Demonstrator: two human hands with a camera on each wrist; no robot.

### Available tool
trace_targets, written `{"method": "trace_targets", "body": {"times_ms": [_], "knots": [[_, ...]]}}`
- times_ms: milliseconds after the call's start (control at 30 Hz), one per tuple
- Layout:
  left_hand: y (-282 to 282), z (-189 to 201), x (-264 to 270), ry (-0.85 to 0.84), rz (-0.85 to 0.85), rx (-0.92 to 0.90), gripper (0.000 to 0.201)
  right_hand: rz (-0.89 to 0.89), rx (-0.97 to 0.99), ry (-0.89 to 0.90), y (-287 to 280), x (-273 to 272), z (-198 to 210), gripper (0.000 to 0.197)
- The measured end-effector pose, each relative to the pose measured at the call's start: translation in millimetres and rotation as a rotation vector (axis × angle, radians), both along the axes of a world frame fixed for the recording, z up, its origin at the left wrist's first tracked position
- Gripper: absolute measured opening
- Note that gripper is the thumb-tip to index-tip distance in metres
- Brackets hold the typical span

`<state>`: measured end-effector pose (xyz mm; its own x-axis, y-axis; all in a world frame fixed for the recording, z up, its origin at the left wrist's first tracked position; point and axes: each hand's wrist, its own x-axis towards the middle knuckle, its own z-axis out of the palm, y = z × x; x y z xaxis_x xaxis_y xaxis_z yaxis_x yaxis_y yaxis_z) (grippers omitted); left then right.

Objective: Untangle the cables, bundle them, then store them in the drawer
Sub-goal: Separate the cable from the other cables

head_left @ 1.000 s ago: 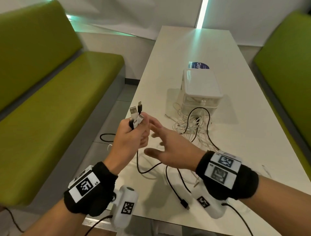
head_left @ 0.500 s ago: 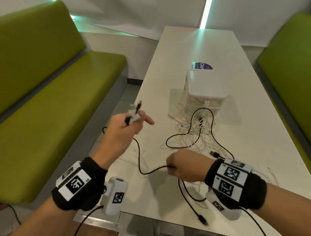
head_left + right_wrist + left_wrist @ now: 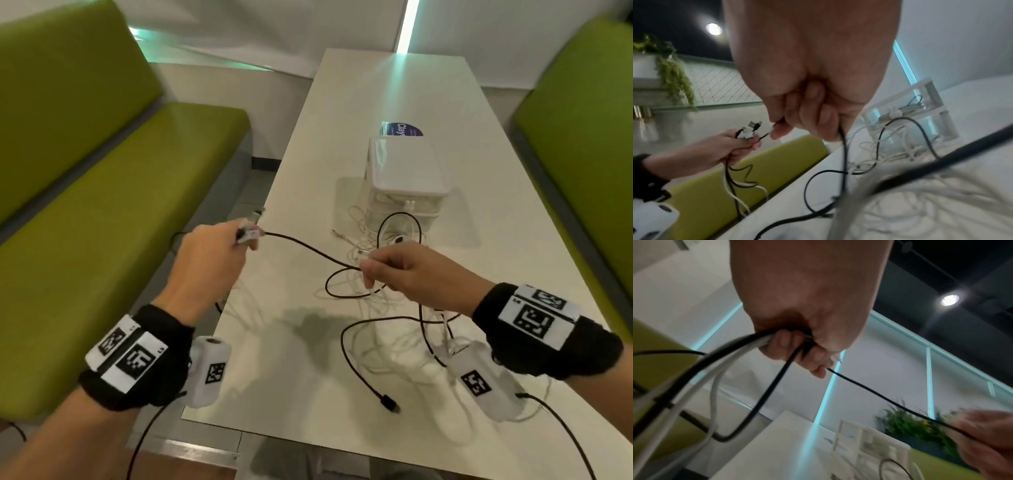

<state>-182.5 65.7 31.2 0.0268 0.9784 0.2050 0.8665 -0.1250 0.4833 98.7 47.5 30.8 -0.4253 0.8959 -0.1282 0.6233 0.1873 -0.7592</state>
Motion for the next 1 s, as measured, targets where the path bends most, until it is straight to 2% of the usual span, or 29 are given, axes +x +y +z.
{"method": "trace_targets", "body": {"times_ms": [67, 133, 233, 367, 433, 500, 600, 667, 767, 833, 867, 933, 1000], "knots": [[7, -4, -13, 0.059, 0.105, 0.000, 0.024, 0.016, 0.050, -0.037, 0, 5, -1, 0.035], [10, -7, -21, 0.120, 0.173, -0.037, 0.023, 0.008, 0.012, -0.059, 0, 10, -3, 0.033], [6, -10, -15, 0.134, 0.136, -0.020, 0.023, -0.019, -0.022, -0.082, 0, 16, -9, 0.033], [-4, -8, 17, -0.163, -0.060, 0.122, 0.017, -0.060, 0.114, -0.137, 4, 8, -21, 0.032], [-11, -7, 42, -0.237, -0.192, 0.137, 0.018, -0.050, 0.121, -0.158, 5, 1, -24, 0.031], [-23, -9, 66, -0.270, -0.340, 0.120, 0.019, -0.025, 0.140, -0.167, 3, -7, -23, 0.030], [-36, -23, 87, -0.149, -0.488, 0.042, 0.047, -0.012, 0.171, -0.148, -2, -12, -22, 0.038], [-37, -29, 91, -0.040, -0.466, -0.076, 0.051, 0.010, 0.179, -0.132, -6, -13, -23, 0.039], [-35, -25, 88, 0.091, -0.474, -0.155, 0.020, 0.046, 0.137, -0.146, -12, -12, -23, 0.035], [-31, -19, 80, 0.075, -0.463, -0.167, 0.018, 0.045, 0.120, -0.102, -13, -11, -25, 0.034], [-29, -15, 75, 0.048, -0.428, -0.159, 0.024, 0.035, 0.120, -0.079, -12, -10, -25, 0.035], [-22, -10, 63, -0.036, -0.312, -0.114, 0.037, 0.011, 0.118, -0.051, -11, -6, -26, 0.037], [-15, -9, 48, -0.122, -0.172, -0.047, 0.038, 0.001, 0.114, -0.067, -10, -1, -30, 0.037]]}}
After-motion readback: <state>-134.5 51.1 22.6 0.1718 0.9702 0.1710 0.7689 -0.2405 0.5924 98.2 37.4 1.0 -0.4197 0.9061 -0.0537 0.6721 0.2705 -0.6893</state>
